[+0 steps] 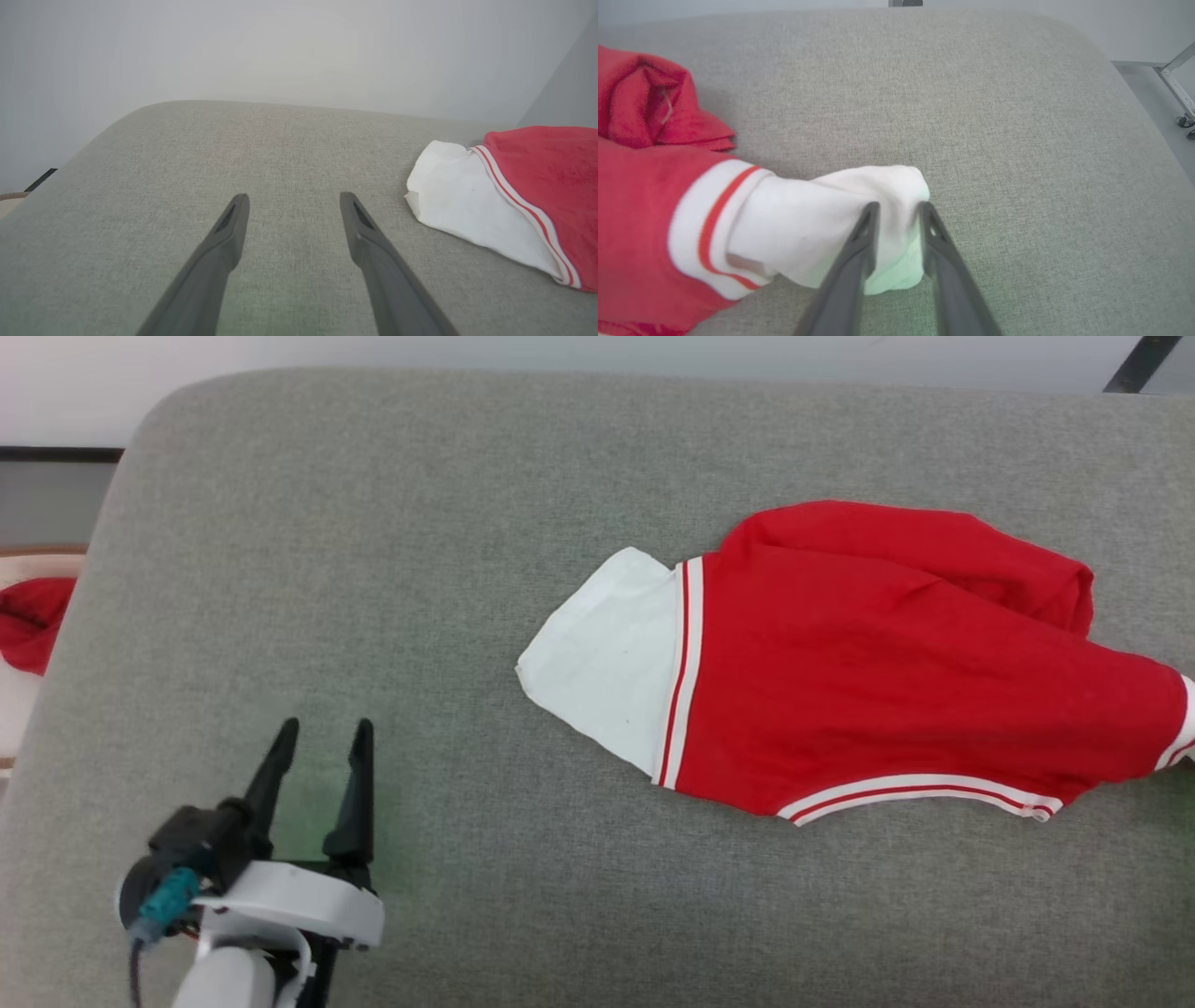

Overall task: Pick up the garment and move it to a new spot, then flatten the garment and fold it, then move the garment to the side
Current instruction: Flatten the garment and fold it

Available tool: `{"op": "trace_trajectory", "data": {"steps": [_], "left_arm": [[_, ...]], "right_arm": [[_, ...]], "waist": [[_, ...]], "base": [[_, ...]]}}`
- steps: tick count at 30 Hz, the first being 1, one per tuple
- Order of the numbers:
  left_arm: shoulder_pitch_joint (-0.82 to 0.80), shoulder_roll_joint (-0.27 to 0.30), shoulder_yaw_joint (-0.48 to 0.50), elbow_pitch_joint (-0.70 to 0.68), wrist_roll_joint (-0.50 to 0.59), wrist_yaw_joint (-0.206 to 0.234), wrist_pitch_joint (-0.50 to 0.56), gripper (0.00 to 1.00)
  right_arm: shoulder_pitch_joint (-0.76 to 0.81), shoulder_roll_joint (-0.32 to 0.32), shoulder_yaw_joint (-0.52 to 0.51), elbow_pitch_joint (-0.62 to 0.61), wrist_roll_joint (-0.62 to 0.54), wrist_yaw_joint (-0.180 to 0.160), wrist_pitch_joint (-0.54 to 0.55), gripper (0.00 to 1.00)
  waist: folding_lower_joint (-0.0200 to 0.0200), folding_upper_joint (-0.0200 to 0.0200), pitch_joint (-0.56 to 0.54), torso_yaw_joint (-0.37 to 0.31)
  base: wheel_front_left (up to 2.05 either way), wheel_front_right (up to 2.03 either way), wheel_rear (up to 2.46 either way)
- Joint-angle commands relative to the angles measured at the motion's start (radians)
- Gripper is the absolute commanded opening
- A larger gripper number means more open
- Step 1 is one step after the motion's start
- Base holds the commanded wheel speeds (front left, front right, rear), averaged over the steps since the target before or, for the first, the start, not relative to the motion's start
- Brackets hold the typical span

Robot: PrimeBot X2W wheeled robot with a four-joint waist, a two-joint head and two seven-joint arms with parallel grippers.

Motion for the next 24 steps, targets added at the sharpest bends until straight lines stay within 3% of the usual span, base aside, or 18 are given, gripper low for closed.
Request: {"op": "trace_trajectory", "data": {"steps": [1,7,13,20,24], "left_arm": [[-0.012,0.009,0.006,0.0,-0.008,-0.002,0.0,1.0],[-0.048,0.082,-0.014,-0.004,-0.024,-0.002,0.0,1.0],[-0.132,0.231,-0.125,-0.025,-0.038,-0.002,0.059,1.0],[-0.313,0.429,-0.377,-0.06,-0.133,-0.002,0.216,1.0],[-0.43,0.541,-0.636,-0.107,-0.255,-0.002,0.309,1.0]], "right_arm": [[-0.012,0.009,0.007,-0.005,0.002,-0.001,-0.021,1.0],[0.012,0.014,0.067,-0.064,0.036,-0.002,-0.125,1.0],[0.05,0.039,0.167,-0.136,0.055,-0.001,-0.193,1.0],[0.083,0.09,0.271,-0.211,0.044,-0.001,-0.227,1.0],[0.104,0.119,0.312,-0.249,0.041,-0.001,-0.233,1.0]], "waist": [[0.0,-0.0001,-0.003,-0.006],[0.0,-0.0001,-0.032,-0.026],[0.0,-0.0001,-0.074,-0.061],[0.0,-0.0001,-0.091,-0.113],[0.0,-0.0001,-0.085,-0.143]], "base": [[0.0,0.0,0.0],[0.0,0.0,0.0],[0.0,0.0,0.0],[0.0,0.0,0.0],[0.0,0.0,0.0]]}}
